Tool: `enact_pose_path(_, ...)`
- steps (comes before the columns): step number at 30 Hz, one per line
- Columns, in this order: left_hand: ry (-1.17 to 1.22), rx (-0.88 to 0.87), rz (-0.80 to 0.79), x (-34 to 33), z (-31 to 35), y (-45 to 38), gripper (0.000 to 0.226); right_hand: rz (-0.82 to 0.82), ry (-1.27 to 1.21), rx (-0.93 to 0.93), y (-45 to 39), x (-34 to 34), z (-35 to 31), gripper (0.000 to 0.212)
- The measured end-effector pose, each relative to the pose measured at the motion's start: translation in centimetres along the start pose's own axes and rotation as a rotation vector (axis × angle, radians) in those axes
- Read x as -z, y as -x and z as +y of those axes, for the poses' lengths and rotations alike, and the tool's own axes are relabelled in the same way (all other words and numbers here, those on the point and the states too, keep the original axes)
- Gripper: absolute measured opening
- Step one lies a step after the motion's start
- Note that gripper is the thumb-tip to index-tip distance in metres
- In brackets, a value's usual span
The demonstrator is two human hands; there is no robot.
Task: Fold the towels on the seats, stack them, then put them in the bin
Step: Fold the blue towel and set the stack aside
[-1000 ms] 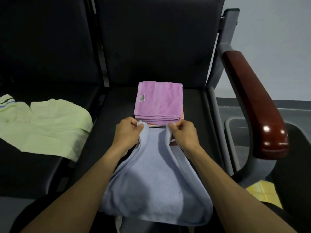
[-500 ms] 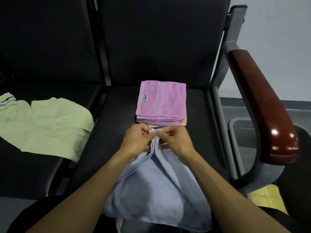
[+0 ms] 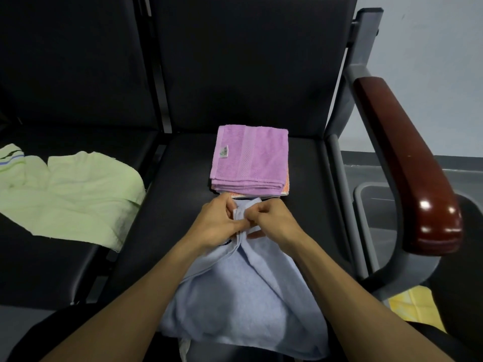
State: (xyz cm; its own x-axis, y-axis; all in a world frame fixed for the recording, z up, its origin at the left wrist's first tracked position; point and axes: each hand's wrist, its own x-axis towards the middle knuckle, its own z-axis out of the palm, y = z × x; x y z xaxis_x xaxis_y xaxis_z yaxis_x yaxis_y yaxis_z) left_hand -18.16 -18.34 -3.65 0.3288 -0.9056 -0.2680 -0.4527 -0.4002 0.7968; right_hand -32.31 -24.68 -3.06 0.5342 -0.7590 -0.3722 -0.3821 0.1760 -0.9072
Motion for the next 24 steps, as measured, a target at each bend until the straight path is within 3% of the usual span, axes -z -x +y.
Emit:
enact_pose_path(2,-0.133,-0.053,0.042,-0.1,0.1,0.3,0.035,-0.065,0.075,-0.032,0.0,0.3,-0.1,0.034)
enact_pose_path(5,-0.138,-0.086,0.067,-0.3,0.0,0.3,0.034,0.054,0.362,0.038,-0.8,1.2,0.5,0.03)
enact_pose_path(7,-0.136,-0.079,0.003,-0.5,0.1,0.5,0.031,0.093,0.562,0.082,-1.1,1.7,1.1,0.036)
enact_pose_path(11,-0.199,-0.096,-0.135,-1.0,0.3,0.9,0.032,-0.035,0.776,0.073,-0.9,1.3,1.7,0.051)
enact_pose_path(17,-0.268,-0.143,-0.246,-1.5,0.2,1.3,0.031,-0.118,0.927,0.091,-1.1,0.9,2.1,0.046)
enact_pose_path(24,-0.297,-0.186,-0.415,-1.7,0.6,1.9,0.04,-0.078,0.988,0.1,-1.3,1.3,2.6,0.051)
